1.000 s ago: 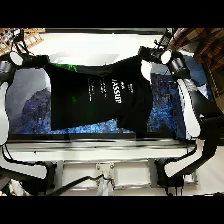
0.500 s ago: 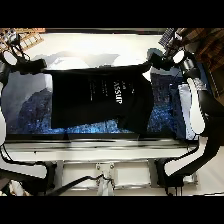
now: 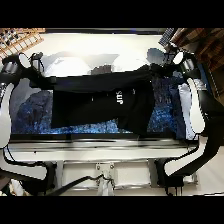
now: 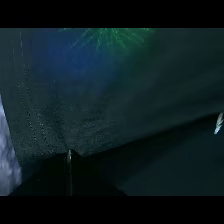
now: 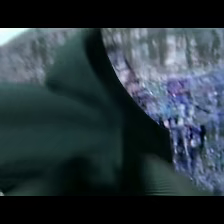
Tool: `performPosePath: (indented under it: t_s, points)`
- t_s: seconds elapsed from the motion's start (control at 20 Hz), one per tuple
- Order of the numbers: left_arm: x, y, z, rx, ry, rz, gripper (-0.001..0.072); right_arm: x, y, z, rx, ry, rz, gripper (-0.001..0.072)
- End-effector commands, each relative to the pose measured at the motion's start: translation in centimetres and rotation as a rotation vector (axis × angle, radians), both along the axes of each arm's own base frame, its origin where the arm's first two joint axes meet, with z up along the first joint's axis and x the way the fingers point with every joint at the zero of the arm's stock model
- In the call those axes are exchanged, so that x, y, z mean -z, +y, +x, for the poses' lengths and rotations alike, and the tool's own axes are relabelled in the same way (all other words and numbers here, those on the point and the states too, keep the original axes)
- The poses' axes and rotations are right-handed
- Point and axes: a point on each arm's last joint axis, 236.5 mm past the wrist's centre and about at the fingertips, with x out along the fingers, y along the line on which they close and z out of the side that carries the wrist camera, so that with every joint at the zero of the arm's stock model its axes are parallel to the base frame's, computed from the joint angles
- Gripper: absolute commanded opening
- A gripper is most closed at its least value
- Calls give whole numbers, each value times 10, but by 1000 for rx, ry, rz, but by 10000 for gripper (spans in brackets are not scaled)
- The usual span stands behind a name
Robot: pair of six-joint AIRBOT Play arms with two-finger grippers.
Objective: Fold the clothes and pants, and hang the long-sleeved shirts on hangers.
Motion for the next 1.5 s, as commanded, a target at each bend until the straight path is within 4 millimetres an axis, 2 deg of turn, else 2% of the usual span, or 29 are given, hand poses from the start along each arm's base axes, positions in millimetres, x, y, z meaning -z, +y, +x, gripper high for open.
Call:
performPosePath:
  t_s: [0.0,0.05,0.1,0.25,0.35,0.5,0.6,0.7,0.75,0.8,0.9,1.1,1.3,1.45]
  points:
    - [6,22,-29,19,121,95,163,9,-3,-20,-19,88,-13,547]
    - [6,26,-34,12,145,102,399,10,-5,-27,-16,116,-11,511]
    - [3,30,-38,-20,157,99,525,10,-6,-34,-22,146,-14,438]
    - [-13,38,-43,-72,140,101,526,13,-6,-62,-45,241,-20,417]
    - [-36,36,-37,-145,61,85,472,13,-7,-82,-21,256,-23,414]
    - [-72,-4,-34,-145,-102,-25,464,20,-18,-133,60,271,-40,413]
    - [-77,-17,-46,-161,-183,-40,464,31,-30,-166,135,271,-28,413]
    - [-69,-20,-66,-166,-200,-45,465,45,-41,-193,210,274,-3,402]
    - [-61,-19,-80,-175,-180,-45,465,52,-44,-201,247,265,20,387]
    - [-53,-19,-93,-176,-160,-43,465,58,-45,-205,283,251,53,387]
    - [-37,-21,-118,-184,-134,-54,465,66,-36,-201,279,209,137,389]
    - [-11,-33,-148,-252,-116,-129,466,63,-16,-173,259,117,256,390]
    - [-5,-36,-155,-248,-95,-142,468,81,-11,-174,274,171,286,391]
    - [-5,-36,-154,-245,-99,-141,468,84,-4,-176,256,183,286,390]
